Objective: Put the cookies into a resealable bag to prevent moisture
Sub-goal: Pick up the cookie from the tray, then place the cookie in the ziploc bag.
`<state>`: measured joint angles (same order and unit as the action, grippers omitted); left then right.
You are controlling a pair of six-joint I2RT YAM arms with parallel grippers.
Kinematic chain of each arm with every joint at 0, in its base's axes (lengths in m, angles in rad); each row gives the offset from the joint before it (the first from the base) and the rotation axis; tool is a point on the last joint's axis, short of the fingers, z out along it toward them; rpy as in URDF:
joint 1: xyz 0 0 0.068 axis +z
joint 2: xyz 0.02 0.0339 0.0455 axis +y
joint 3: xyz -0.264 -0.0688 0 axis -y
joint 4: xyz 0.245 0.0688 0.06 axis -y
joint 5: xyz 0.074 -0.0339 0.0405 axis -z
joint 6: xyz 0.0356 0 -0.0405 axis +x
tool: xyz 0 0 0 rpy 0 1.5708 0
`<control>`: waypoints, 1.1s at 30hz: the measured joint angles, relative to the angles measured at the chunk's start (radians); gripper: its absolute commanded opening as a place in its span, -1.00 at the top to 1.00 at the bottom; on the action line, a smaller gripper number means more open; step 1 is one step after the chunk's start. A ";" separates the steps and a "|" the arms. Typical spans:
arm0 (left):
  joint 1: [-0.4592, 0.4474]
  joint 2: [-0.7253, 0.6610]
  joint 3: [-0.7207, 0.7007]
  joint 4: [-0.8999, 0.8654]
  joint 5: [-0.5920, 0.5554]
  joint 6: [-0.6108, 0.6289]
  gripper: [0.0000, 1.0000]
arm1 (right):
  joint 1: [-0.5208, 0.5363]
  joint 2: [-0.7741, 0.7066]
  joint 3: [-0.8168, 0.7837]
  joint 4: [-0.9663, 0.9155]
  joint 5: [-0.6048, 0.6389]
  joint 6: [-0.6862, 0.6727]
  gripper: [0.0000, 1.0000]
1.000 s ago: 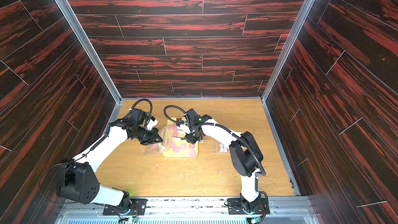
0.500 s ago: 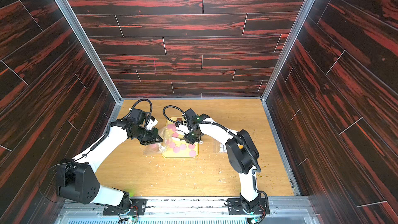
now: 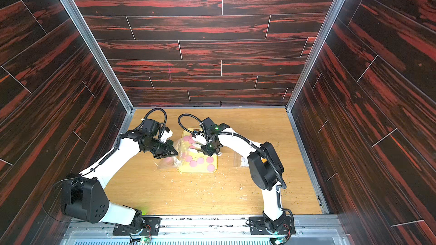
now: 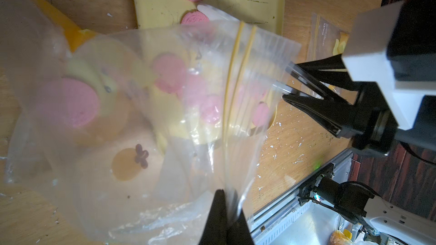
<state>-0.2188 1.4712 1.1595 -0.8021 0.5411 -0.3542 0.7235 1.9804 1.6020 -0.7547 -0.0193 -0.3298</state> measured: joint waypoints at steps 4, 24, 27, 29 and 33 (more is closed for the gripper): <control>0.000 0.000 0.000 -0.001 0.000 0.000 1.00 | 0.000 0.000 0.000 -0.001 0.000 0.001 0.23; 0.000 0.015 0.013 0.000 -0.003 0.006 1.00 | -0.076 -0.384 -0.242 0.045 -0.093 0.037 0.22; 0.001 0.024 0.019 -0.001 -0.008 0.006 1.00 | -0.079 -0.466 -0.280 0.055 -0.149 0.046 0.22; 0.001 0.029 0.027 -0.002 -0.009 0.006 1.00 | -0.078 -0.513 -0.301 0.065 -0.197 0.050 0.21; 0.001 0.034 0.035 -0.002 -0.011 0.006 1.00 | -0.076 -0.573 -0.334 0.081 -0.304 0.064 0.21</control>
<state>-0.2176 1.5051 1.1950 -0.8043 0.5297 -0.3477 0.6472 1.4078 1.2682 -0.6735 -0.3237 -0.2653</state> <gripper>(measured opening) 0.048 0.396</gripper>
